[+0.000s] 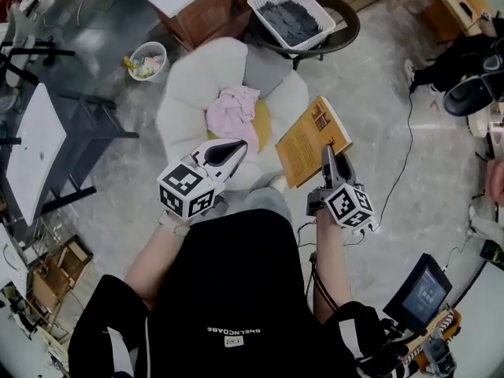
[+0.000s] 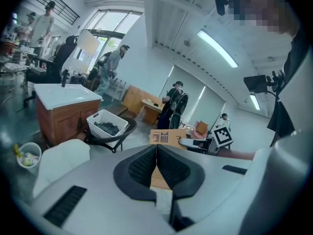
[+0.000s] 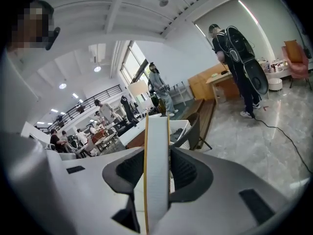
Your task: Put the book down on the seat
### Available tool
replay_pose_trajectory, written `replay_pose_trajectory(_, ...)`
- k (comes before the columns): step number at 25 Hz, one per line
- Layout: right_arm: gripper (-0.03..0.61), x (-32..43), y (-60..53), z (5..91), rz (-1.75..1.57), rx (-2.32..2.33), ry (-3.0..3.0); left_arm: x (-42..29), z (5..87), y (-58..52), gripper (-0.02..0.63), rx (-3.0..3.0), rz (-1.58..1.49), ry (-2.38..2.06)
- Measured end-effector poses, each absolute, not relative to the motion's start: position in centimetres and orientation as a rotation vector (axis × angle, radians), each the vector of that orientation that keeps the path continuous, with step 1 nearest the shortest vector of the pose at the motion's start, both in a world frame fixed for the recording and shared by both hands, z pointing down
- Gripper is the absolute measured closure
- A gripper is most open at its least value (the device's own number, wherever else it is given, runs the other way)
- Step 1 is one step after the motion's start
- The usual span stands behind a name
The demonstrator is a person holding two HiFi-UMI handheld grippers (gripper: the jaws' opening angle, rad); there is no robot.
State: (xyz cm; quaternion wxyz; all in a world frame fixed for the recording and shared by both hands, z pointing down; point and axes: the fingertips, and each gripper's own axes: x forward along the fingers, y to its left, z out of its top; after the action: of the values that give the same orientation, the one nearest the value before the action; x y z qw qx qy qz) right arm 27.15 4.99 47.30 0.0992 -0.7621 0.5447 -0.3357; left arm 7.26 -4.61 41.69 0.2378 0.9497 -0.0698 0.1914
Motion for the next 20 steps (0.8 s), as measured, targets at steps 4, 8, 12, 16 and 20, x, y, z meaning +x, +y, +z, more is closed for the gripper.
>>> replay_pose_trajectory(4, 0.411, 28.3, 3.7, 50.5, -1.066, -2.251, 1.647, 6.7, 43.2, -5.5, 0.598, 2.568, 0.527, -0.308)
replay_pose_trajectory(8, 0.411, 29.2, 2.0, 54.2, -1.154, -2.246, 1.704, 6.0, 44.6, -6.2, 0.598, 2.523, 0.531, -0.401)
replay_pose_trajectory(12, 0.411, 29.9, 0.6, 58.4, -1.246, -2.237, 1.763, 5.6, 46.4, -6.1, 0.598, 2.476, 0.535, -0.469)
replay_pose_trajectory(16, 0.411, 30.2, -0.7, 62.0, -1.321, -2.241, 1.819, 4.8, 48.0, -6.1, 0.598, 2.436, 0.530, -0.545)
replay_pose_trajectory(20, 0.411, 30.6, -1.9, 66.4, -1.408, -2.245, 1.860, 3.9, 50.0, -5.9, 0.598, 2.390, 0.523, -0.618)
